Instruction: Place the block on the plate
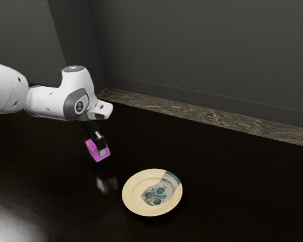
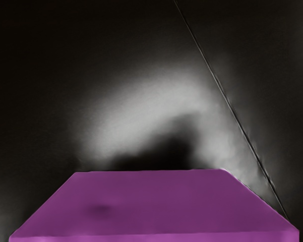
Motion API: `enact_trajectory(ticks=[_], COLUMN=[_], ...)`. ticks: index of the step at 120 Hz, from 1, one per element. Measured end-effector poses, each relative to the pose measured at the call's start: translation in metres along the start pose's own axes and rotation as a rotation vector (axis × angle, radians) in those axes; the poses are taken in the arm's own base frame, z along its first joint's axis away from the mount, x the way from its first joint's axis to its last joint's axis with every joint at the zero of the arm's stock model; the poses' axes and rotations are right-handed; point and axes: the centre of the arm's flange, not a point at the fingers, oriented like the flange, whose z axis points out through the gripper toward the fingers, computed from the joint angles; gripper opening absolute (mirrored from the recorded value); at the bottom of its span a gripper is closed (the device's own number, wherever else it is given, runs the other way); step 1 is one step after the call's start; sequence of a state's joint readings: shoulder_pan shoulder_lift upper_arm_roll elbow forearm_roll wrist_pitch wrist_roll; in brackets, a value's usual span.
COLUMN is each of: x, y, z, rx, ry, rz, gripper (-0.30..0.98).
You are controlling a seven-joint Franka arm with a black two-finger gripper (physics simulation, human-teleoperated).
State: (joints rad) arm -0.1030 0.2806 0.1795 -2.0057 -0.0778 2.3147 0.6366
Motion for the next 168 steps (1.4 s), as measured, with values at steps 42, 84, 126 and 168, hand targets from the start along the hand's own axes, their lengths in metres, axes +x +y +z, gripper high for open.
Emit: enact_trajectory(ticks=[42,84,126,168], x=[0.078,0.073,0.078,0.084], y=[0.202,0.223,0.217,0.119], z=[-0.015,0.022,0.001,-0.232], rx=[-0.033,-0.061,-0.061,0.056], ry=[0.007,-0.047,-0.008,0.15], rz=[0.265,0.194,0.133,-0.002], gripper=[0.37,0.38,0.61,0.67])
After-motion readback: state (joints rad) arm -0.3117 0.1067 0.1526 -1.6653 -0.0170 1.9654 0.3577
